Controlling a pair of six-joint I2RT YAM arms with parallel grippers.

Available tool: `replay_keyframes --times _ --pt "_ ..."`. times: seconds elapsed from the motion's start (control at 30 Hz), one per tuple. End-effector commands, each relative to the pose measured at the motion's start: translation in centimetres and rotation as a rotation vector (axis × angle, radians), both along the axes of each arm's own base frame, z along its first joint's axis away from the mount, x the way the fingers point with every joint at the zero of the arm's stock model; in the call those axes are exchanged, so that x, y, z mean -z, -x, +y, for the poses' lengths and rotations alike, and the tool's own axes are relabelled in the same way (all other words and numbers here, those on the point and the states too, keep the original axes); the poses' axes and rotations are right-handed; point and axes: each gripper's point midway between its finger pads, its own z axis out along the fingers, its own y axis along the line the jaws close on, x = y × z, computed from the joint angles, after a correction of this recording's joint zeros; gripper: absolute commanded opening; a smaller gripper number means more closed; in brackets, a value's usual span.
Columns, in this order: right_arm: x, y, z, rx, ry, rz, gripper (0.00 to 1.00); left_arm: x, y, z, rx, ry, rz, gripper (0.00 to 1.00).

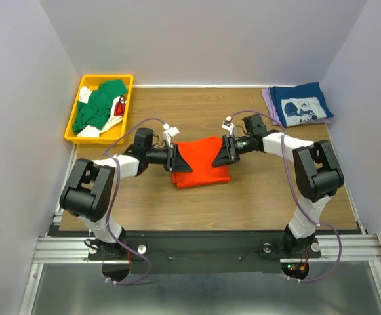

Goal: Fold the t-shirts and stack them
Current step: Fold the tshirt

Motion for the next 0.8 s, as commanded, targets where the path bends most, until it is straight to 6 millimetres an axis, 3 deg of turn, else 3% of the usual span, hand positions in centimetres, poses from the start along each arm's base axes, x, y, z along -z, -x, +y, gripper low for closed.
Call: replay_keyframes --times 0.0,0.07,0.23,0.33,0.43,0.53,0.63,0.7,0.77 --pt "1.6 3.6 1.2 -0.1 -0.007 0.058 0.32 0.6 4.2 -1.8 0.135 0.012 -0.002 0.3" --pt "4.0 4.4 1.0 -0.111 0.012 0.112 0.31 1.5 3.7 -2.0 0.132 0.004 0.03 0.3" --pt "8.1 5.5 0.2 -0.113 0.074 0.187 0.29 7.4 2.9 -0.7 0.1 -0.109 0.196 0.3" --pt "9.0 4.9 -0.6 -0.085 0.106 0.186 0.29 9.6 1.6 1.2 0.029 -0.173 0.247 0.31" --pt "7.6 3.6 -1.1 -0.054 0.095 0.16 0.29 10.1 -0.2 3.0 -0.028 -0.206 0.255 0.32" --pt "3.6 3.2 -1.2 -0.068 0.067 0.075 0.3 7.2 -1.4 4.0 -0.018 -0.189 0.162 0.33" --pt "-0.8 2.5 -1.3 -0.051 0.054 -0.074 0.31 1.9 -2.4 4.1 0.022 -0.191 -0.08 0.37" --pt "-2.1 2.2 -2.0 -0.009 0.071 -0.113 0.35 -1.8 -3.5 3.8 0.019 -0.248 -0.295 0.42" --pt "-2.9 1.6 -2.8 0.041 0.107 -0.16 0.4 -3.8 -3.7 2.9 0.037 -0.326 -0.452 0.45"
